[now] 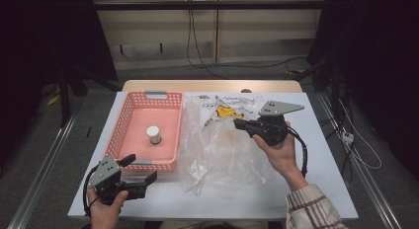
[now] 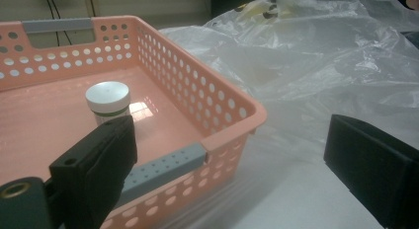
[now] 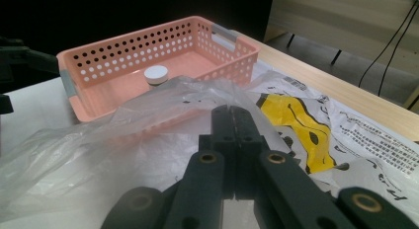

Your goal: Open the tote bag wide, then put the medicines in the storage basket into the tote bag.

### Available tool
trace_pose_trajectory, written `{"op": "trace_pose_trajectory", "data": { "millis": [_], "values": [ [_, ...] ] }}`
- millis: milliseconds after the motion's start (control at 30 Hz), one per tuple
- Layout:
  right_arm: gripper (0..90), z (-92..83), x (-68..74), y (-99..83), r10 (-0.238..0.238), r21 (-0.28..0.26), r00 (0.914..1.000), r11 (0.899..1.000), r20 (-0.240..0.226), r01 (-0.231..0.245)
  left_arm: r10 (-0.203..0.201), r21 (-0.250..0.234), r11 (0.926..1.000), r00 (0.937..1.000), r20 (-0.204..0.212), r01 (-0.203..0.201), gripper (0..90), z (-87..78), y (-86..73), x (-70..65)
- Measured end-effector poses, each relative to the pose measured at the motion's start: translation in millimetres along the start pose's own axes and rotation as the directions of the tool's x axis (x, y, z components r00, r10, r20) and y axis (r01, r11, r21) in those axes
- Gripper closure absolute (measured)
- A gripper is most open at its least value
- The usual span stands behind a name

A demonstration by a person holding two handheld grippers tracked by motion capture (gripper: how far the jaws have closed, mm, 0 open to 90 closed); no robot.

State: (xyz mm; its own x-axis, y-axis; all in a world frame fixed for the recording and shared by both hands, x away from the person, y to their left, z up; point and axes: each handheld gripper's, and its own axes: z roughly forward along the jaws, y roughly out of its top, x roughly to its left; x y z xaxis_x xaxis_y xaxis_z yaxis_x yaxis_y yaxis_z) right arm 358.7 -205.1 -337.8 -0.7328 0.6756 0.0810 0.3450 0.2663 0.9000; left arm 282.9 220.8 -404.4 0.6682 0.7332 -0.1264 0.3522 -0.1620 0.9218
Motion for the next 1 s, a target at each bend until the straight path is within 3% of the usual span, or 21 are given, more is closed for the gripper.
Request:
{"op": "trace_pose_trajectory", "data": {
  "millis": [267, 567, 733, 867, 1000],
  "values": [
    [90.0, -0.6, -1.4, -5.5, 0.011, 0.004, 0.9999, 1.0, -0.004, -0.011, -0.008, 0.002, 1.0, 0.9999, 0.013, 0.008, 6.6, 0.4, 1.1, 1.2],
    [90.0, 2.6, -3.9, -6.0, 0.029, 0.008, 0.9991, 1.0, -0.03, -0.028, -0.027, 0.04, 0.9989, 0.9971, 0.071, 0.024, 11.1, -0.8, 8.2, 10.0],
    [90.0, 2.8, -2.6, -6.9, 0.021, 0.011, 0.9993, 1.0, -0.03, -0.021, -0.027, 0.077, 0.9968, 0.9965, 0.079, 0.021, 8.9, 4.4, 13.5, 10.9],
    [90.0, 5.0, -1.4, -8.9, 0.021, 0.024, 0.9992, 1.0, -0.033, -0.02, -0.013, 0.128, 0.9917, 0.9952, 0.097, 0.0, 8.4, 7.6, 24.3, 11.4],
    [90.0, 6.5, -3.0, -9.9, 0.025, 0.028, 0.9991, 0.999, -0.034, -0.024, -0.004, 0.149, 0.9888, 0.994, 0.11, -0.013, 8.4, 13.3, 35.0, 15.4]
  ]
}}
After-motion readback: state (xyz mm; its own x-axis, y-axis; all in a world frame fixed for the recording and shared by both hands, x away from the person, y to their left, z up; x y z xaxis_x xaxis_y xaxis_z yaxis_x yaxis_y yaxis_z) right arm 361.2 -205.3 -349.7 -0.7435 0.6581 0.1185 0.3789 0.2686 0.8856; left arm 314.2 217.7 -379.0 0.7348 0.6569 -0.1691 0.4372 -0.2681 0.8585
